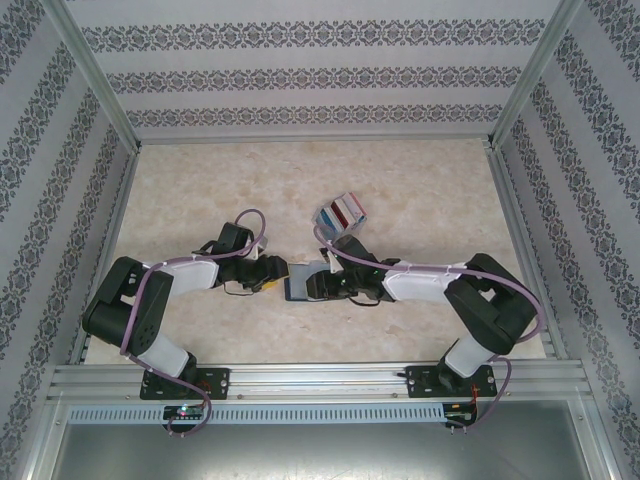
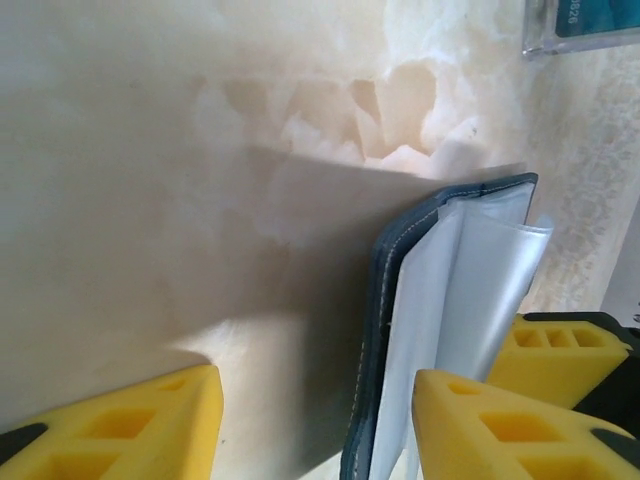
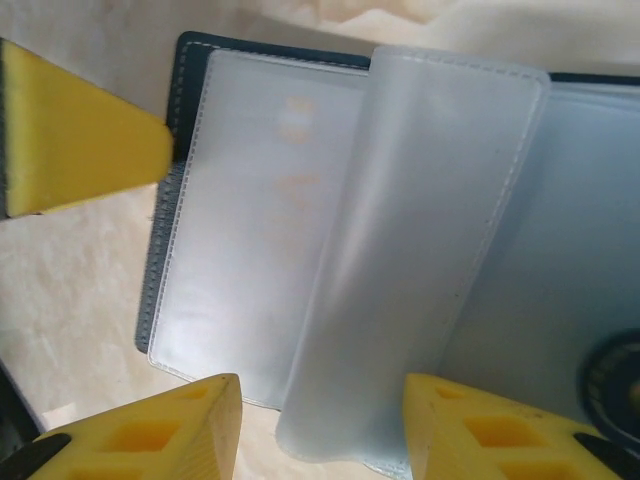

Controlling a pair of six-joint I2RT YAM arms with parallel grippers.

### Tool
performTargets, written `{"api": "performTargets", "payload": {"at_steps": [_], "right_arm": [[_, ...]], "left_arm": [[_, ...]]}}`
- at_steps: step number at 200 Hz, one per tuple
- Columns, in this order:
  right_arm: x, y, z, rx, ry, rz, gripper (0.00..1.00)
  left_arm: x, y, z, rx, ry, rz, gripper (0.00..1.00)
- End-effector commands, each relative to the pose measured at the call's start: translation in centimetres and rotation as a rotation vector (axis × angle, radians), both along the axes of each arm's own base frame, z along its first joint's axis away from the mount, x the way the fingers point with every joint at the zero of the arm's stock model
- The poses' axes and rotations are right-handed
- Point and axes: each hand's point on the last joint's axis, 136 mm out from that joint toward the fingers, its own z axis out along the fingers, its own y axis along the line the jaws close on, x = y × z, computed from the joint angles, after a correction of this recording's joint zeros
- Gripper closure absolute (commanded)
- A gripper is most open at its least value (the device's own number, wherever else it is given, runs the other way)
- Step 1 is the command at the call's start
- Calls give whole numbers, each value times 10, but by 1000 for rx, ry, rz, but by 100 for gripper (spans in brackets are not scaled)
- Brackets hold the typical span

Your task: Put the credit cards into the card holder

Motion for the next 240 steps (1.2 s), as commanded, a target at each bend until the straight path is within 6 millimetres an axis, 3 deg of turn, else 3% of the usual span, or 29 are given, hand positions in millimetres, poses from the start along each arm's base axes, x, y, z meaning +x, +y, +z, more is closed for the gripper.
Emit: {"api": "performTargets", "payload": {"at_steps": [1, 35, 69, 104, 132, 148, 179, 204, 240], "right_arm": [[10, -27, 0, -76, -40, -105, 52], [19, -64, 4, -166, -115, -227, 49], [30, -67, 35, -152, -220, -204, 48], [68, -78, 75, -217, -384, -161, 48], [112, -101, 96, -250, -427, -187, 48], [136, -113, 95, -270, -388, -190, 48], [172, -117, 85, -349, -340, -121, 47], [194, -116, 78, -325, -296, -129, 44], [214, -126, 65, -353, -262, -139, 42]], "left_arm": [[-4, 9, -12, 68, 32, 11, 47], [-3, 10, -12, 82, 34, 10, 48], [1, 13, -9, 116, 15, -1, 49], [16, 23, 11, 207, -69, -9, 45], [37, 38, 48, 320, -190, 3, 42], [49, 52, 71, 404, -279, 26, 41], [66, 77, 102, 551, -435, 69, 38], [68, 86, 96, 573, -503, 101, 38], [57, 95, 63, 618, -553, 81, 38]]}}
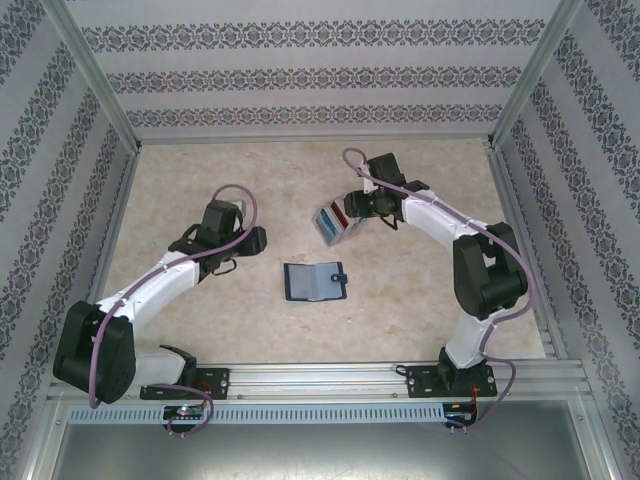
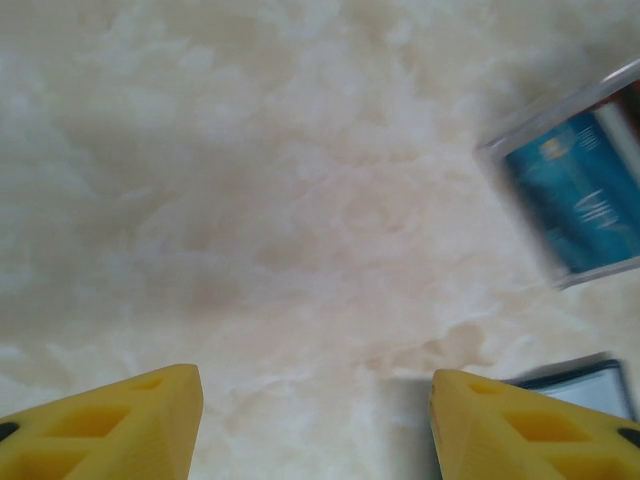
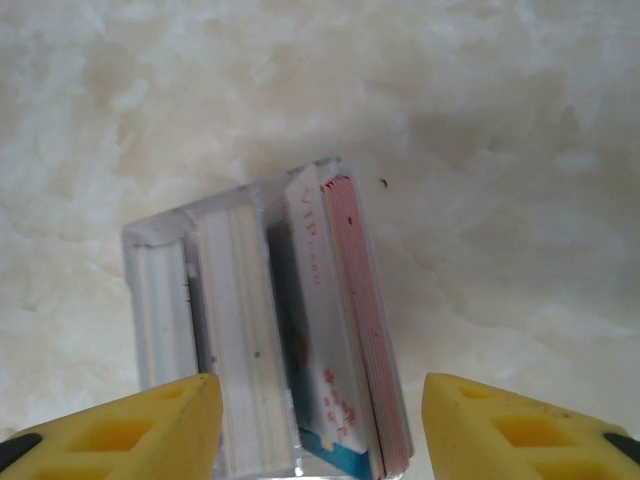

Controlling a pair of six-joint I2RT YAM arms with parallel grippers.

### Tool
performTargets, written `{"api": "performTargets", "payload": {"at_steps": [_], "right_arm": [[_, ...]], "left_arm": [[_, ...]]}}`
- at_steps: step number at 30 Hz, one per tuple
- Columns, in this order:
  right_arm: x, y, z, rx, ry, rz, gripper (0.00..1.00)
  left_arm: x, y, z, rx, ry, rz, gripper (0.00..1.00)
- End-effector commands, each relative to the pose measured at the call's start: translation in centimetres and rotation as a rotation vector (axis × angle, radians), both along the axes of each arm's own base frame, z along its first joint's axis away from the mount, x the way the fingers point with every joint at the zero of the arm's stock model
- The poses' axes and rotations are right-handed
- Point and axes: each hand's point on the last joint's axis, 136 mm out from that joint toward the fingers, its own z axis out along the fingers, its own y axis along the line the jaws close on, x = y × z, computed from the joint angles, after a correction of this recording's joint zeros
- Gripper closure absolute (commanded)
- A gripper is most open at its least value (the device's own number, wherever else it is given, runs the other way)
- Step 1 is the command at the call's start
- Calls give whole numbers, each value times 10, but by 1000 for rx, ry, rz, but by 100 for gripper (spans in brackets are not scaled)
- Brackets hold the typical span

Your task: Put the credit cards into the card holder

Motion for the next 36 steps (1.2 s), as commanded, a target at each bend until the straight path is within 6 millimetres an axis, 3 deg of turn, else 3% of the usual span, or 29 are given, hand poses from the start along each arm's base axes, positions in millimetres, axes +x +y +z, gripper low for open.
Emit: {"api": "performTargets", "payload": {"at_steps": [1, 5, 12, 26, 36], "right_arm": [[7, -6, -2, -14, 35, 20, 42], [10, 4, -10, 66, 90, 58, 42], [-3, 31, -9, 188, 155, 149, 44], [-19, 54, 10, 311, 175, 239, 53], [-23, 59, -6, 321, 246, 226, 53]], "left_arm": [[1, 15, -14, 95, -74, -5, 38], [-7, 22, -29, 113, -91, 7, 38], [-2, 15, -22, 79, -136, -16, 38], [-2, 1, -28, 11, -125, -57, 37], [-2, 1, -27, 11, -125, -55, 37]]}}
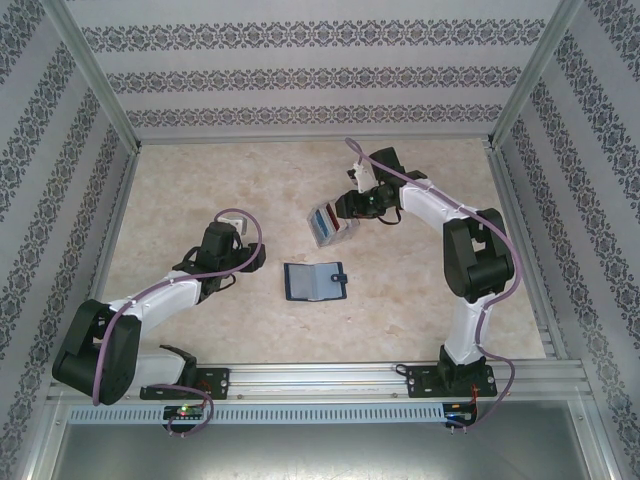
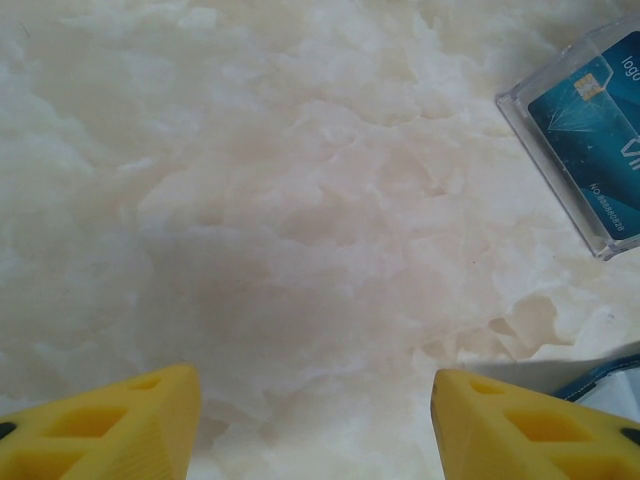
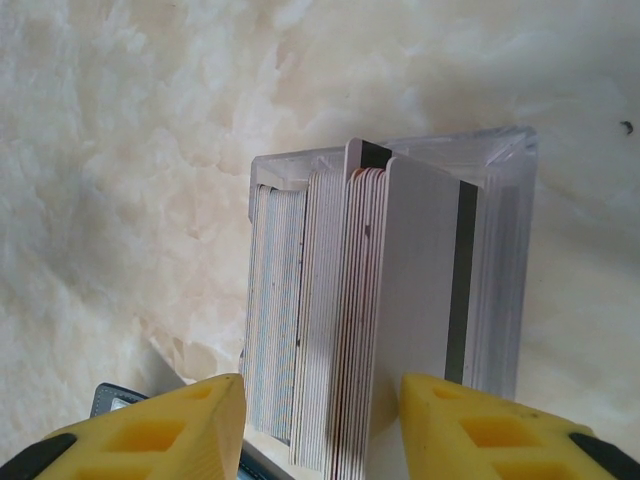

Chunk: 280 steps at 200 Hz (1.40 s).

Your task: Put the credit cards into the card holder

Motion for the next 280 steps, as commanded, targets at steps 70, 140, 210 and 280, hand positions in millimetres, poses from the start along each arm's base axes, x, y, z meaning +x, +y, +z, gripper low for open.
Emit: {"api": "performTargets", "payload": {"at_steps": [70, 140, 210, 280], "right_arm": [[-8, 16, 18, 48, -7, 25, 63], [-12, 17, 15, 42, 10, 25, 75], [-13, 17, 23, 44, -20, 26, 80], [-13, 13, 20, 25, -30, 18, 84]], "left_arm": [[2, -3, 6, -12, -17, -15, 37], [6, -16, -8, -36, 52, -63, 37], [7, -22, -9, -53, 65, -90, 38], [6, -23, -13, -49, 87, -94, 38]]}}
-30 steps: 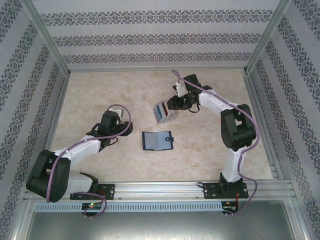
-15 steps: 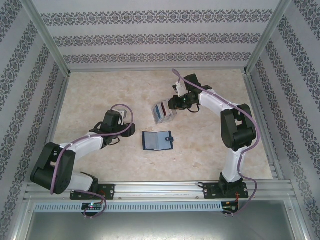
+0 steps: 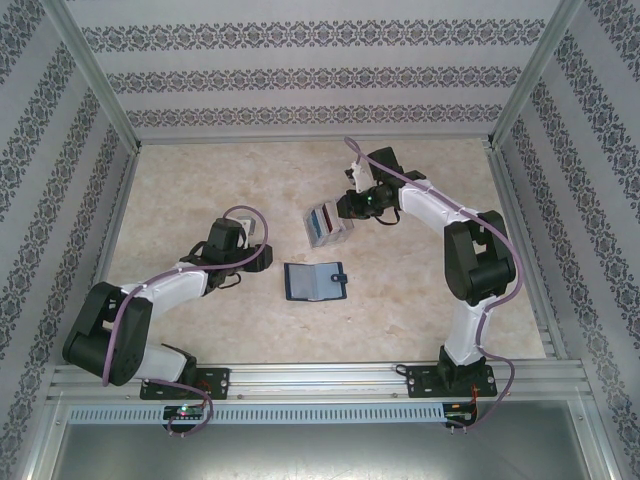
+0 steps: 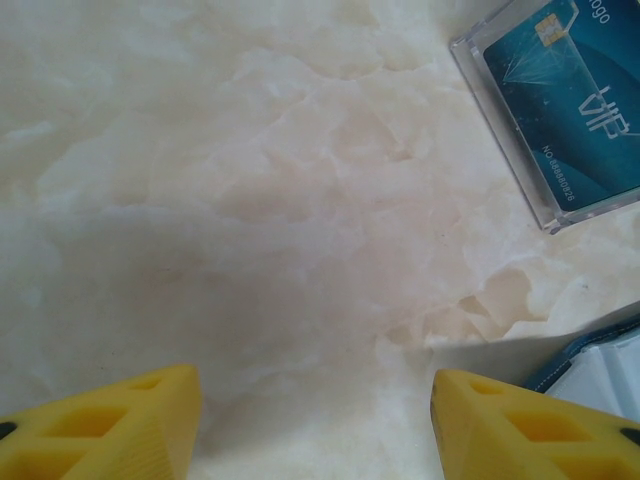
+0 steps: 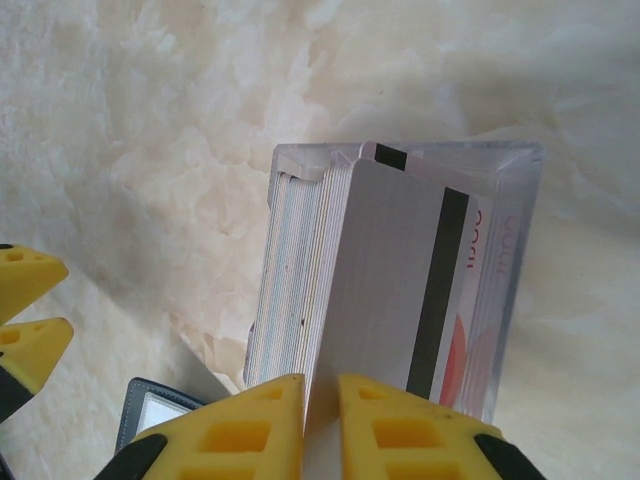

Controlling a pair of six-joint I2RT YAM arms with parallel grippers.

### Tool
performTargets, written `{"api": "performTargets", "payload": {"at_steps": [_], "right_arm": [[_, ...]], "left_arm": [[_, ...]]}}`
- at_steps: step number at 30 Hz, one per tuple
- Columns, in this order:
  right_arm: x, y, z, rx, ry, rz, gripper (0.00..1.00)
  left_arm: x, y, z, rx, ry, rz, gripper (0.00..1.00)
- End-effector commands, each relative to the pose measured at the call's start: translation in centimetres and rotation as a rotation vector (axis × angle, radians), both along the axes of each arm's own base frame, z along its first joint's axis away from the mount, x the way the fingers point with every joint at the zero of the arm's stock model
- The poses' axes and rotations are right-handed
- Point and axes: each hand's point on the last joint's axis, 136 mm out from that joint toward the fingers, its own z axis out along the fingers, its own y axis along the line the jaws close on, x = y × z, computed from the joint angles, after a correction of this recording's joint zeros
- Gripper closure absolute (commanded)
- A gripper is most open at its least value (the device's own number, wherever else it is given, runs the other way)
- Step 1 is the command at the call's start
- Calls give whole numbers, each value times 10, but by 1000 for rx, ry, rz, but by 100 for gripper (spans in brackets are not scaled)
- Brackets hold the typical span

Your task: Put the credit cards into the card holder

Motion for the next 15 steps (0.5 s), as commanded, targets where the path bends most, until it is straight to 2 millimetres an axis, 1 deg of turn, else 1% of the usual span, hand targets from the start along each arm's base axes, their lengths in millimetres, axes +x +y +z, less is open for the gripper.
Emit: {"api": "performTargets", "payload": {"at_steps": [1, 3, 6, 10, 11, 12, 15], "right_arm": [[-5, 4, 10, 0, -39, 17, 84], [-5, 4, 10, -1, -36, 17, 82], [-8, 1, 8, -15, -34, 11, 78], [-4, -4, 5, -27, -34, -17, 75], [-4, -4, 6, -23, -34, -22, 75], [-4, -5, 7, -21, -38, -25, 76], [0, -6, 8, -12, -41, -39, 83]], "left_arm": [[4, -4, 3, -2, 5, -21, 38], [4, -6, 4, -11, 4, -28, 37], [4, -3, 1, -2, 10, -19, 37], [4, -5, 2, -9, 8, -27, 38], [4, -4, 0, -5, 14, -21, 38], [5, -3, -1, 0, 16, -18, 38], [4, -6, -3, -3, 38, -29, 38]]}}
